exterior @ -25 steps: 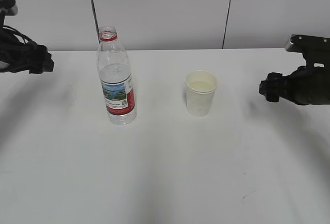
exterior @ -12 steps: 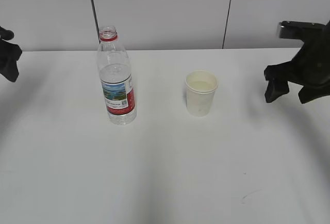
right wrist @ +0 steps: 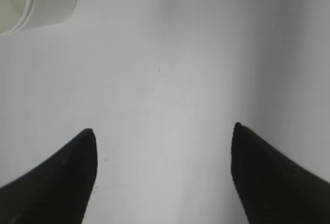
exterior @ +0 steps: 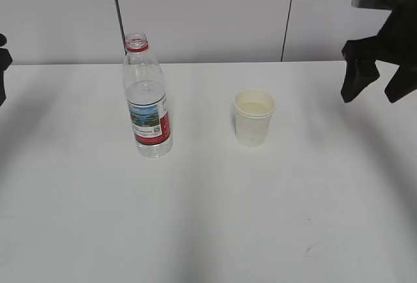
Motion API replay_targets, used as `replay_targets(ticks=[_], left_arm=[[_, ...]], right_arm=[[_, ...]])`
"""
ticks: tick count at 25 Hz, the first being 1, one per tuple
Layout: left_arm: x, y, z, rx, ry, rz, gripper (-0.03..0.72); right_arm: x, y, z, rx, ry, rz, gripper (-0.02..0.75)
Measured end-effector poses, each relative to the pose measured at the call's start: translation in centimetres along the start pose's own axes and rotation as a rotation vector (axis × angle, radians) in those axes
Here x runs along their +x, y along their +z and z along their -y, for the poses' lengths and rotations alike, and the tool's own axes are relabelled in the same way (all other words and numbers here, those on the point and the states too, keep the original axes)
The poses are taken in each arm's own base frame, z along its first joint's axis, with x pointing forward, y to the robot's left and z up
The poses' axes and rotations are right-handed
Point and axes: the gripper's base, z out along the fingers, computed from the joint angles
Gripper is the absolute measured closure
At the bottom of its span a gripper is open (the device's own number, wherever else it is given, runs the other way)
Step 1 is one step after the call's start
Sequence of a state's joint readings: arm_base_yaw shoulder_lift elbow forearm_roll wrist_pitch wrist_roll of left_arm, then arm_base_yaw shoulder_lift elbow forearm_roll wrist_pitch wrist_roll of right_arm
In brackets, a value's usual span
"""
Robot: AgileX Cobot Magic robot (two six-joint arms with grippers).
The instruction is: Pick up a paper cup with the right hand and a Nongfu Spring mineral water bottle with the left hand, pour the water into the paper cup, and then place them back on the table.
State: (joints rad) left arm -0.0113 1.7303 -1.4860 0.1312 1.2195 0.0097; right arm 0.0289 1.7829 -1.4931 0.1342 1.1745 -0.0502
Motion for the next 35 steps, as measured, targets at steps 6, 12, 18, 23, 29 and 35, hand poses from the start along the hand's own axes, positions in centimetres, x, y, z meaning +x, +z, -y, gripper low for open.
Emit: replay_targets(ticks=[6,12,18,23,29,35], left_arm=[[0.3,-1.2,-0.1,0.001,-0.005,0.026,0.145],[0.5,-2.0,-0.2,0.0,-0.008,0.046,0.145],[1.6,-3.2,0.1,0.047,-0.026,0.068,0.146],[4.3,-4.0,0.2,0.046,-0.025,0.063,0.153],[8.2,-4.6,0.3,0.046,-0.024,0.05,0.157],[11.3,-4.2,0.5,0.047,-0.021,0.022,0.158]], right_arm=[[-0.9,-2.0,-0.3,-0.004,-0.023,0.035,0.143],[-1.1,-2.4,-0.3,-0.006,-0.031,0.049,0.144],[-0.7,-3.6,-0.5,-0.005,-0.035,0.079,0.153],[0.7,-5.9,-0.8,-0.004,-0.05,0.124,0.154],[3.4,-6.9,-0.8,0.007,-0.073,0.119,0.155],[6.7,-6.1,-0.7,0.01,-0.07,0.06,0.155]])
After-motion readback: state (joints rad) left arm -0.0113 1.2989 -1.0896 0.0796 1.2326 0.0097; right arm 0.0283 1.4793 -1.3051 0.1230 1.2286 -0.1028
